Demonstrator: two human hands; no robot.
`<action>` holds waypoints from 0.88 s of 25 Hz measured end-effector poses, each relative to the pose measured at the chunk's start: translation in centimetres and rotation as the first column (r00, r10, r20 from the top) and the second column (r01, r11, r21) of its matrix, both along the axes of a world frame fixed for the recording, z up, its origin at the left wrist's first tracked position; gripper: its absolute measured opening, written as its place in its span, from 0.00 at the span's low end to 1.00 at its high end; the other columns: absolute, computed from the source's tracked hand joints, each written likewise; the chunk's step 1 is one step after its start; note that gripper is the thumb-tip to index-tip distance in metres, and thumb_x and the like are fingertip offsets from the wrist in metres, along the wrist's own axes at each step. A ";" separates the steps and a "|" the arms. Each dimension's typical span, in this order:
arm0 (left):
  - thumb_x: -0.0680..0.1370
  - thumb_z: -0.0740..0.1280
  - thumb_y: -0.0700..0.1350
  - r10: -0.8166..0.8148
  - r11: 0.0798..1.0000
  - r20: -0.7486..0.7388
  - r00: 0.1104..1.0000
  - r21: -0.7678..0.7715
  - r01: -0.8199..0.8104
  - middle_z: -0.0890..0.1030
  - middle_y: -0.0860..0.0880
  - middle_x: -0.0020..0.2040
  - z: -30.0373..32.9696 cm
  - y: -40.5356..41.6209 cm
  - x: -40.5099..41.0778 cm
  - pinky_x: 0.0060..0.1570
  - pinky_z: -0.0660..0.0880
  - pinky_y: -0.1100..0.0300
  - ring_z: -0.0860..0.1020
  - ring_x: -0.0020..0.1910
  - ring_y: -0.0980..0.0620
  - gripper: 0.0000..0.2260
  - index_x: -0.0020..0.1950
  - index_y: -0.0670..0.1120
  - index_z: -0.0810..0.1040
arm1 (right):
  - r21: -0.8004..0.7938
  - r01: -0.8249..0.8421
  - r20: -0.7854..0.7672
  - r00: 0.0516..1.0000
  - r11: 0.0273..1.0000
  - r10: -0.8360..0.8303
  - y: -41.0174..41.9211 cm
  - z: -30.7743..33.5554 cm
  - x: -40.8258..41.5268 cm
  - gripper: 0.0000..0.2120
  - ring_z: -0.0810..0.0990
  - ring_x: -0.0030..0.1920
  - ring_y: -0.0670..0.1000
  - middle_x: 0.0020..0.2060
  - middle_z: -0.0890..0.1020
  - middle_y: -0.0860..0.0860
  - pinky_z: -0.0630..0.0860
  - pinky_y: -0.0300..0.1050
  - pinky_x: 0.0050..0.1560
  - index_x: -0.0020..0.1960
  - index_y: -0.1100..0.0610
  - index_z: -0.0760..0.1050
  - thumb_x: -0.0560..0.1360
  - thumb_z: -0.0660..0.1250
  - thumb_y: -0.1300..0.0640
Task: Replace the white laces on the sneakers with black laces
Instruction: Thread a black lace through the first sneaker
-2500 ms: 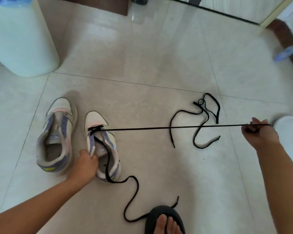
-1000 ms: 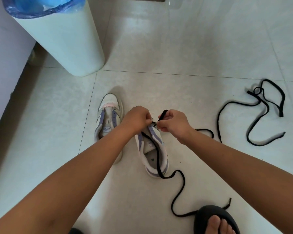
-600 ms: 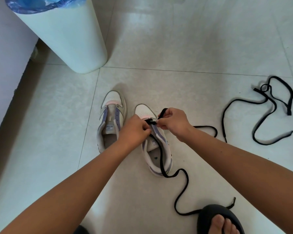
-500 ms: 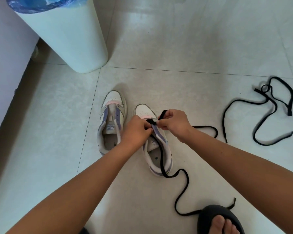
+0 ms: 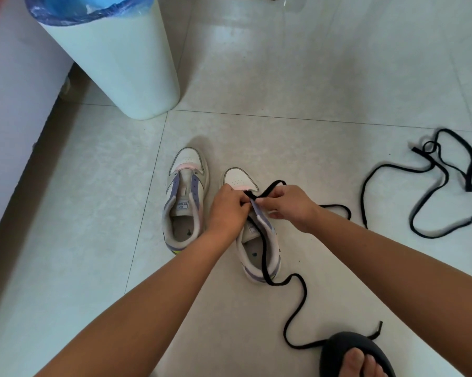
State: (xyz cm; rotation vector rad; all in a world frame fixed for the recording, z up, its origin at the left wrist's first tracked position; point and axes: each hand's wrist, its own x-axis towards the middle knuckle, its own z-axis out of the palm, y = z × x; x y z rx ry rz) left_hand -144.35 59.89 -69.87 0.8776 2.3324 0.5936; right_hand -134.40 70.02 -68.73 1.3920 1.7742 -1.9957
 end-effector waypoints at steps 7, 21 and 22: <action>0.77 0.63 0.39 -0.173 0.980 0.048 0.984 0.106 0.168 0.71 0.48 0.47 1.2 1.0 0.8 0.49 0.68 0.61 0.71 0.46 0.51 0.02 0.46 0.41 0.74 | 0.345 -0.140 0.058 0.990 0.928 0.128 -1.9 1.5 2.6 0.18 0.66 0.32 0.47 0.32 0.69 0.49 0.67 0.42 0.33 0.52 0.56 0.61 0.71 0.69 0.61; 0.74 0.69 0.44 -0.068 0.997 0.991 -0.116 0.064 -0.035 0.81 0.47 0.34 7.6 -8.5 -1.5 0.30 0.77 0.65 0.83 0.36 0.49 0.06 0.43 0.43 0.73 | 0.558 -0.037 0.122 0.992 0.829 -0.037 -0.6 1.1 3.9 0.10 0.67 0.32 0.50 0.33 0.70 0.52 0.65 0.44 0.33 0.48 0.59 0.61 0.72 0.62 0.65; 0.75 0.68 0.43 -0.057 0.982 0.971 -0.230 0.097 0.163 0.82 0.49 0.36 7.9 -9.4 -1.3 0.32 0.77 0.66 0.83 0.38 0.50 0.04 0.44 0.44 0.74 | 0.566 -0.030 0.125 0.991 0.824 -0.050 -0.5 1.1 3.8 0.10 0.67 0.31 0.50 0.33 0.69 0.51 0.64 0.43 0.32 0.48 0.59 0.61 0.72 0.62 0.65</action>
